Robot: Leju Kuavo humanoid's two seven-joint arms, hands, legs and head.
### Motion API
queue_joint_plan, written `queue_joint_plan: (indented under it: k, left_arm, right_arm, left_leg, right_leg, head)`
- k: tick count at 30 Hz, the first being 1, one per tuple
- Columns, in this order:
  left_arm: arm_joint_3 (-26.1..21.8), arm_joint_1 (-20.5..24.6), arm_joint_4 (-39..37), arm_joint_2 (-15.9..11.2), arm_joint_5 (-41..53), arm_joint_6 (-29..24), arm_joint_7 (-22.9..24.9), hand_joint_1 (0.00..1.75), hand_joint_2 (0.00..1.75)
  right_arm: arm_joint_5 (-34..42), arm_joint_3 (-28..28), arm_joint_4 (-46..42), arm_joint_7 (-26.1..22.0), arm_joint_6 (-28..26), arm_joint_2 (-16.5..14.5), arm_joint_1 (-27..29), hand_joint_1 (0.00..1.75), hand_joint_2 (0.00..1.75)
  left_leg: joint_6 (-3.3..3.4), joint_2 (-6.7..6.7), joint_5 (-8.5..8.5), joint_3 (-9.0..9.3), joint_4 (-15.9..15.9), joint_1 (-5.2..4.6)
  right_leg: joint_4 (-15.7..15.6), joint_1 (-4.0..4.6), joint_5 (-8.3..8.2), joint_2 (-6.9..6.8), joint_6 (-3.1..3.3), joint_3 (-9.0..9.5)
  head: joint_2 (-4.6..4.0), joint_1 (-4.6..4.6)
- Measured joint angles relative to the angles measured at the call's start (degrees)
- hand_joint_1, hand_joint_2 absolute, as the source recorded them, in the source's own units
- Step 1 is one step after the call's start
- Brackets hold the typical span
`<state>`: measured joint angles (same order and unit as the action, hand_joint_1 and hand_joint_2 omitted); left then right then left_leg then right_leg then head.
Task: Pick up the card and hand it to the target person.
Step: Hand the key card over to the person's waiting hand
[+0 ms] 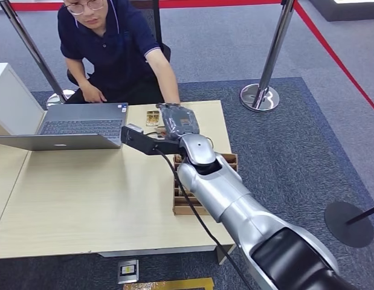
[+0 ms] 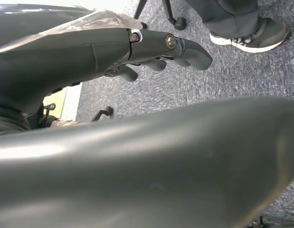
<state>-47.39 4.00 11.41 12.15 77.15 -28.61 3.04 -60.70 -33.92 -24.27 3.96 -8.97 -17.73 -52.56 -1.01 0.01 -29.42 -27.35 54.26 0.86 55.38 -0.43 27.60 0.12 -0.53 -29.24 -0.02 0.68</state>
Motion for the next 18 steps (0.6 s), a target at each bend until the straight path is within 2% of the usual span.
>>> queue_joint_plan:
  k: [5, 11, 14, 18]
  left_arm:
    - [0.0, 0.0, 0.0, 0.0, -0.1, 0.0, 0.0, 0.00, 0.00]
    - [-0.1, -0.1, 0.0, 0.0, -1.3, -0.1, 0.0, 0.00, 0.00]
    - [-0.3, -0.3, -0.1, 0.1, -2.3, -0.1, 0.0, 0.00, 0.00]
    - [-0.5, -0.6, -0.1, 0.2, -2.8, -0.2, 0.0, 0.00, 0.00]
  right_arm:
    - [-0.5, -0.1, 0.4, 0.1, -2.5, 0.0, 0.0, 0.00, 0.00]
    - [-3.6, -0.1, -2.8, -0.3, -13.0, 1.3, 2.1, 0.00, 0.00]
    - [-8.7, 0.4, -10.4, 1.9, -18.2, 4.5, 7.9, 0.00, 0.00]
    - [-14.8, 3.9, -24.1, 3.2, -22.0, 9.6, 19.0, 0.00, 0.00]
  left_leg:
    - [0.00, 0.00, 0.00, 0.00, 0.0, 0.00]
    - [0.00, -0.01, 0.00, 0.02, 0.0, 0.00]
    - [0.01, -0.04, -0.01, 0.02, 0.0, 0.00]
    - [0.06, -0.08, -0.05, 0.00, 0.1, 0.00]
  right_leg:
    - [0.0, 0.00, 0.00, 0.00, 0.00, 0.00]
    - [0.0, 0.00, 0.00, 0.00, 0.00, 0.00]
    - [-0.1, 0.00, 0.00, 0.00, -0.01, 0.05]
    - [-0.2, 0.00, -0.01, -0.01, -0.07, 0.06]
  head:
    - [0.00, 0.00]
    - [0.00, -0.01]
    - [0.00, 0.01]
    - [0.00, 0.00]
